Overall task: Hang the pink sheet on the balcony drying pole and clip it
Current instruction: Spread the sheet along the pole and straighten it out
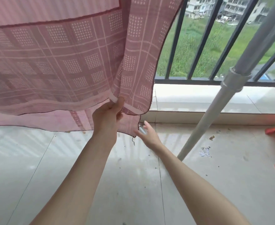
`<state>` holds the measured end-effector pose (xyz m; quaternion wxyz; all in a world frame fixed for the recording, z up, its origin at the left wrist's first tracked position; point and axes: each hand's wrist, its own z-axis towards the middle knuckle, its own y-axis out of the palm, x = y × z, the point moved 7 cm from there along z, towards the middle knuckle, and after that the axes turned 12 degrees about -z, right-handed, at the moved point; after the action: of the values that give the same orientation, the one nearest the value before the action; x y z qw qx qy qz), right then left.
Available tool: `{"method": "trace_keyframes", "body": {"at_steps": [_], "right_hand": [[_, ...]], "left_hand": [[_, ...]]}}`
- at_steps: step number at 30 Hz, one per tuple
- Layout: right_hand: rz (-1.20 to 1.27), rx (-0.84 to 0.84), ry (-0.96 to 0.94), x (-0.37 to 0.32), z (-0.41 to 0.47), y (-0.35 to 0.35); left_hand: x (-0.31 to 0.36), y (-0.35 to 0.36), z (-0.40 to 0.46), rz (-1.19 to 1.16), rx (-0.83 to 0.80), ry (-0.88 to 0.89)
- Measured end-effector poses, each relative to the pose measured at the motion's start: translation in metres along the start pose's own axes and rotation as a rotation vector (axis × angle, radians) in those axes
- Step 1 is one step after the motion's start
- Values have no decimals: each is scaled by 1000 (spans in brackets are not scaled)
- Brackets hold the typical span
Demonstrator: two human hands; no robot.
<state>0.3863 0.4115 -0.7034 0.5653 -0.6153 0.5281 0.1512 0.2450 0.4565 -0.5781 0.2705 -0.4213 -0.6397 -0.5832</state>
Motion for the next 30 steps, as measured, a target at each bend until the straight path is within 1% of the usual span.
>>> {"method": "trace_keyframes", "body": {"at_steps": [2,3,6,8,9,12,14,20,24,27,30], "right_hand": [[68,18,-29,4,31,10],[50,41,-49,10,45,14],[16,165,-103,8,53,7],[111,247,-98,14,47,-1],[191,258,-102,19,43,-3],[323,227,-83,34,26,-11],[394,219,-109,37,14,-23],[505,251,-204,37,-23,-55],[600,246,-203,41,-44,-62],[632,231,-182,43,-58,-64],[601,220,-188,45,-72,-65]], "left_hand": [[-2,-2,2,-7,-13,31],[-3,-3,4,-14,-16,43],[-7,-6,5,-14,-20,66],[-8,-10,6,-3,-4,78],[-10,-14,6,4,10,81],[-26,-22,9,14,27,62],[-47,-21,10,29,16,33],[-118,-11,-1,70,22,-85],[-138,-16,-1,109,56,-114],[-147,-22,-4,101,74,-147],[-158,-18,-15,89,38,-231]]}}
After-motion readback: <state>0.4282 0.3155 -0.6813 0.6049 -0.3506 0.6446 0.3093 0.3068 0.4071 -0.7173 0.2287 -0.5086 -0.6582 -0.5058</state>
